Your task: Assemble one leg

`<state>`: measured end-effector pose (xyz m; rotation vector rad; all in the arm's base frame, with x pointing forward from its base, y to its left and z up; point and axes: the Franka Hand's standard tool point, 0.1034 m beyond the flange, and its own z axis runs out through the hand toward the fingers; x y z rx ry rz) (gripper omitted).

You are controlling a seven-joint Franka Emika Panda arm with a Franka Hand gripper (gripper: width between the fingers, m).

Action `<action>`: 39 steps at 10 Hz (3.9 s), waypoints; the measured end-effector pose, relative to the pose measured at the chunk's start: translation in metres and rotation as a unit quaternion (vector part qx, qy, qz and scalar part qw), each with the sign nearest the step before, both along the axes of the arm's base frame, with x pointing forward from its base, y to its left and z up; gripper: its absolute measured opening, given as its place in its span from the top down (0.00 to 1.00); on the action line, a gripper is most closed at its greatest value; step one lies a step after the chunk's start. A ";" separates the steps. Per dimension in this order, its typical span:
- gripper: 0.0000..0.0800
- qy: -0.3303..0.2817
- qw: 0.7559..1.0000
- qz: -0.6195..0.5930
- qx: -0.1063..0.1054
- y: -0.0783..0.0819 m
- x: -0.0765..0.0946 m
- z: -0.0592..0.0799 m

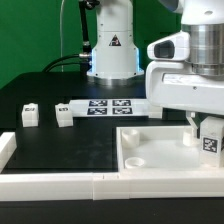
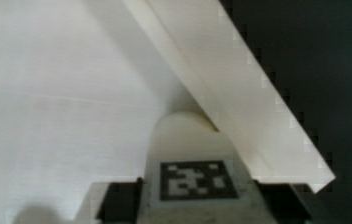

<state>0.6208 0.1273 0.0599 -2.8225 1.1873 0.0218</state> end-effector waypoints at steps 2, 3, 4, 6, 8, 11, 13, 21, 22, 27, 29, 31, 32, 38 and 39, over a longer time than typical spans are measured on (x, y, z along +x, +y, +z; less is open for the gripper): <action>0.64 0.010 0.992 -0.125 0.007 0.002 0.001 0.000; 0.64 0.008 0.988 -0.152 0.014 0.001 0.002 0.000; 0.64 0.008 0.986 -0.166 0.017 0.002 0.002 0.000; 0.53 0.008 0.986 -0.167 0.018 0.002 0.002 0.000; 0.28 0.001 0.992 -0.123 0.019 -0.002 0.004 0.000; 0.19 -0.023 0.999 0.034 0.010 0.003 0.003 -0.001; 0.19 -0.036 0.982 0.186 0.004 0.000 0.004 -0.002; 0.34 -0.054 0.876 0.480 -0.019 -0.004 0.005 -0.003; 0.52 -0.054 0.876 0.480 -0.019 -0.004 0.005 -0.003; 0.65 -0.045 0.933 0.358 -0.018 -0.010 0.006 -0.003; 0.65 -0.034 0.971 0.236 -0.015 -0.011 0.005 -0.004; 0.65 -0.024 0.991 0.129 -0.023 -0.022 0.003 -0.005; 0.65 -0.020 0.997 0.075 -0.029 -0.028 0.002 -0.005; 0.33 -0.013 0.998 -0.031 -0.055 -0.049 -0.001 -0.006; 0.23 -0.012 0.998 -0.031 -0.055 -0.049 -0.002 -0.006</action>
Offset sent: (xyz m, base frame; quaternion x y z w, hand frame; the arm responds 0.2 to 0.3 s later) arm 0.0029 -0.0056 -0.0043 0.0387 0.0090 0.1347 0.9901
